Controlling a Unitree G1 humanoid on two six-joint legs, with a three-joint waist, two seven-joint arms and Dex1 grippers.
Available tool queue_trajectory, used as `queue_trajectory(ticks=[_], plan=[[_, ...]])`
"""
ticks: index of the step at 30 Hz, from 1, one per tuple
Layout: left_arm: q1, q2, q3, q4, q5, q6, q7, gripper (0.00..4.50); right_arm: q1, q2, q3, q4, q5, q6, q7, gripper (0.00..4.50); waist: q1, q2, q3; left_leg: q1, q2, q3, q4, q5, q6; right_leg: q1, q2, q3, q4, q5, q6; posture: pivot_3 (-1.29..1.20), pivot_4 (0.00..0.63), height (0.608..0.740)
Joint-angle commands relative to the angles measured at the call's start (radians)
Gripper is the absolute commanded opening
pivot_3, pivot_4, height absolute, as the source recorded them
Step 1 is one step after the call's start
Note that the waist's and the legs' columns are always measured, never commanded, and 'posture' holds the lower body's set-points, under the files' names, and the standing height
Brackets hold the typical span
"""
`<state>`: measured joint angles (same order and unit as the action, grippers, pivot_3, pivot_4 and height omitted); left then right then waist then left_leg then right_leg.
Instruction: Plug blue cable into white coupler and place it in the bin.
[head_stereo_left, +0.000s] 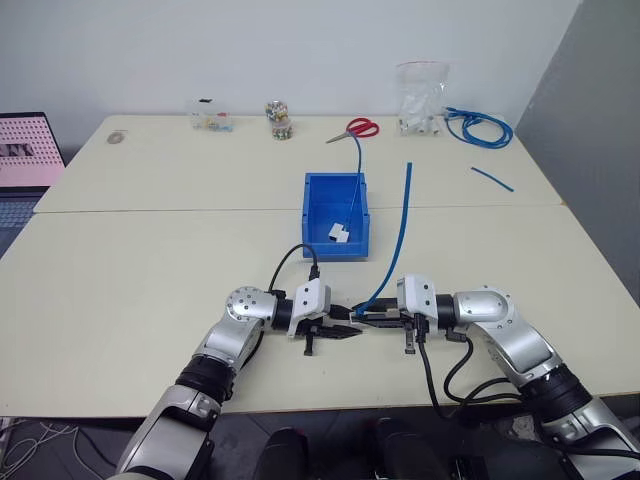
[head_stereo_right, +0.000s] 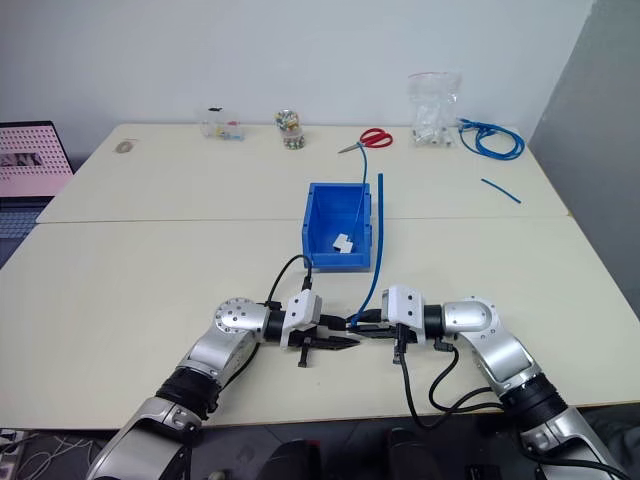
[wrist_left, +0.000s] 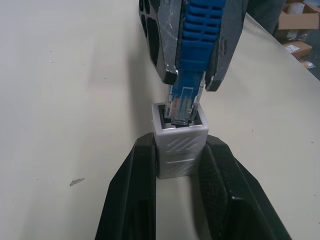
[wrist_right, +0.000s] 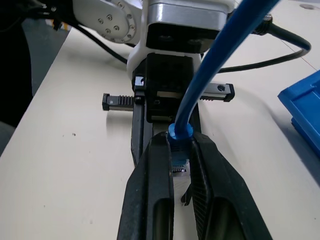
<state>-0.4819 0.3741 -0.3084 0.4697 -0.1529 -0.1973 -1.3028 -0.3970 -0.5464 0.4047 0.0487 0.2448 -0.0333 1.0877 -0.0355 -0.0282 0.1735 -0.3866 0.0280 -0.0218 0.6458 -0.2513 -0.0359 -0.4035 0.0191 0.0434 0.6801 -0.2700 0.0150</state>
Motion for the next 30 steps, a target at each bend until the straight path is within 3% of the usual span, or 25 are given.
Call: queue_trajectory(ticks=[1,12,22,30], plan=[[0.024,0.01,-0.018,-0.051,-0.003,0.001,-0.041,0.87,0.024,-0.039,0.052,0.074,-0.076,0.106,0.053,0.17,0.001,0.0,0.0,0.0,0.0,0.0,0.0,0.0,0.0,0.0,0.0,0.0,0.0,0.0,0.0,0.0,0.15,0.74],[0.024,0.001,-0.012,-0.089,-0.007,0.042,-0.026,0.87,-0.032,-0.033,0.053,-0.048,0.004,0.448,0.092,0.17,0.004,0.0,-0.001,0.0,-0.001,-0.001,0.0,0.0,0.0,0.0,-0.002,0.0,0.0,0.0,0.0,0.0,0.15,0.74],[0.054,0.013,0.0,-0.13,-0.005,0.056,0.007,0.87,0.042,-0.029,0.111,0.121,-0.139,0.235,0.064,0.17,0.003,0.0,-0.011,0.002,-0.001,0.0,0.0,0.0,0.0,0.002,-0.002,0.0,0.0,0.0,0.0,0.0,0.15,0.74],[0.054,0.008,0.002,-0.133,0.001,0.057,0.022,0.87,0.042,-0.017,0.126,0.155,-0.158,0.23,0.058,0.17,0.001,0.001,-0.014,0.014,0.0,-0.001,-0.002,0.0,0.0,0.016,-0.002,-0.001,-0.002,-0.003,-0.005,0.0,0.15,0.74]])
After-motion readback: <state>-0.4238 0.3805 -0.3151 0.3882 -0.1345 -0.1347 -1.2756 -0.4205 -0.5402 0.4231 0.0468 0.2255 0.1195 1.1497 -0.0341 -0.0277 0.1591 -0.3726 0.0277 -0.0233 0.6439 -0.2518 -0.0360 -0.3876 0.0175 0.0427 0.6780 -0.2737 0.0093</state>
